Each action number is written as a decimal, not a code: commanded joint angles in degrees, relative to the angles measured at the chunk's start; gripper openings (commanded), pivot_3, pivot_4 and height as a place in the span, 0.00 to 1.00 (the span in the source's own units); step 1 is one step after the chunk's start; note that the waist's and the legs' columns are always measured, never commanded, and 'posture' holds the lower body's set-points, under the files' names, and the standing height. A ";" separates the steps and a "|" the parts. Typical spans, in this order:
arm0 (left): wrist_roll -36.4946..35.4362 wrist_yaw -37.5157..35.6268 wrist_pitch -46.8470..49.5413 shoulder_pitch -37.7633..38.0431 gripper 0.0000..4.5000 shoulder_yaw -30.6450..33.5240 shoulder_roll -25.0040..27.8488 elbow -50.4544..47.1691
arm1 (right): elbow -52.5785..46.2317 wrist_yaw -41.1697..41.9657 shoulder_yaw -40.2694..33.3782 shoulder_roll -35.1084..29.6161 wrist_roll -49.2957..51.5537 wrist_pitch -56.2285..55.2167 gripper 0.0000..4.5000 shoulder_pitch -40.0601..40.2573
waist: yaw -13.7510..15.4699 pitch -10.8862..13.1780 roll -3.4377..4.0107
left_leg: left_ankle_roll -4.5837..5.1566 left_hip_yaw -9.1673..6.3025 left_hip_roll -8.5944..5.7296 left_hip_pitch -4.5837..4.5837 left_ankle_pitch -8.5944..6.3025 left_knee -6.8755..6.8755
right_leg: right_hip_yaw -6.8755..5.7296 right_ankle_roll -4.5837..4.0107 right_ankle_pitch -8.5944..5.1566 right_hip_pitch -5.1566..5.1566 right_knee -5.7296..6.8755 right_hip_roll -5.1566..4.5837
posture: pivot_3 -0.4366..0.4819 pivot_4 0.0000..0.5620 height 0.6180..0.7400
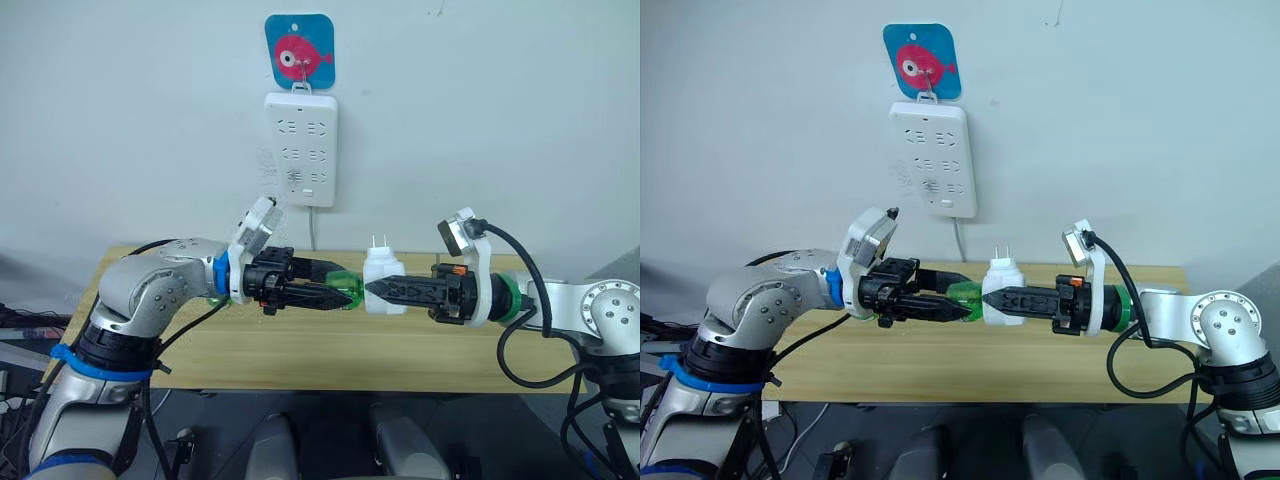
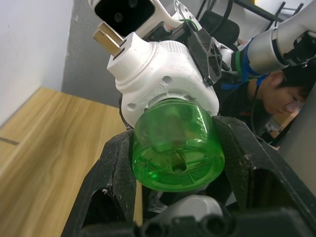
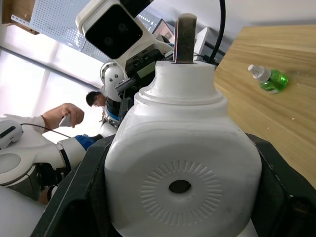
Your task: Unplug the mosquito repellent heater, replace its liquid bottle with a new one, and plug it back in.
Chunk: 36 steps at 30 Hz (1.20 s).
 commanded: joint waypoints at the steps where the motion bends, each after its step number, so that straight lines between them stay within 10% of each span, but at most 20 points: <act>1: 2.07 3.63 -2.80 0.64 0.57 4.61 -0.22 -0.97 | -0.20 0.15 -1.40 -0.70 1.53 -0.07 0.68 -0.11 | 0.07 0.00 0.00 | 0.00 -0.01 0.00 0.00 0.00 0.00 | -0.01 0.00 0.00 0.00 0.00 0.00 | 0.36 0.33 0.71; 7: 21.93 -2.49 -32.01 9.81 0.99 0.99 1.28 -3.63 | 0.71 -0.13 -1.73 -0.92 1.41 -0.10 0.68 -0.26 | 0.08 0.01 0.03 | 0.00 0.07 0.01 0.04 0.00 0.01 | 0.09 -0.01 0.01 0.01 0.00 -0.01 | 0.36 0.33 0.71; 13: 29.47 -1.72 -55.92 15.51 1.00 2.72 -6.29 -4.91 | 0.62 0.04 -1.81 -0.75 0.85 -0.04 0.68 -0.13 | 1.09 0.01 0.03 | -0.01 0.14 -0.01 0.01 0.00 0.05 | 0.15 -0.02 0.01 0.01 -0.02 -0.04 | 0.36 0.32 0.71; 22: 32.78 -1.73 -63.91 15.07 0.92 0.38 -9.22 -2.04 | 0.82 0.02 -1.69 -0.67 0.89 0.14 0.68 -0.69 | 1.56 0.01 0.02 | 0.00 0.22 -0.01 0.02 0.00 0.10 | 0.23 -0.02 0.01 0.01 -0.01 -0.04 | 0.36 0.33 0.71; 30: 31.73 -1.05 -61.10 15.00 0.50 0.16 -8.97 -2.05 | 0.17 -0.40 -1.62 -0.48 1.40 -0.17 0.68 -0.48 | 1.53 0.01 0.03 | 0.00 0.21 -0.01 0.02 0.00 0.09 | 0.21 -0.02 0.01 0.01 -0.01 -0.04 | 0.36 0.32 0.71; 36: 0.44 4.03 -6.51 7.77 0.50 3.34 1.68 -2.59 | 0.04 0.25 -1.48 -0.47 0.99 0.26 0.68 -0.65 | 1.26 0.02 0.01 | 0.00 0.08 0.00 0.02 0.00 0.10 | 0.10 0.00 0.00 0.01 0.07 -0.02 | 0.37 0.33 0.71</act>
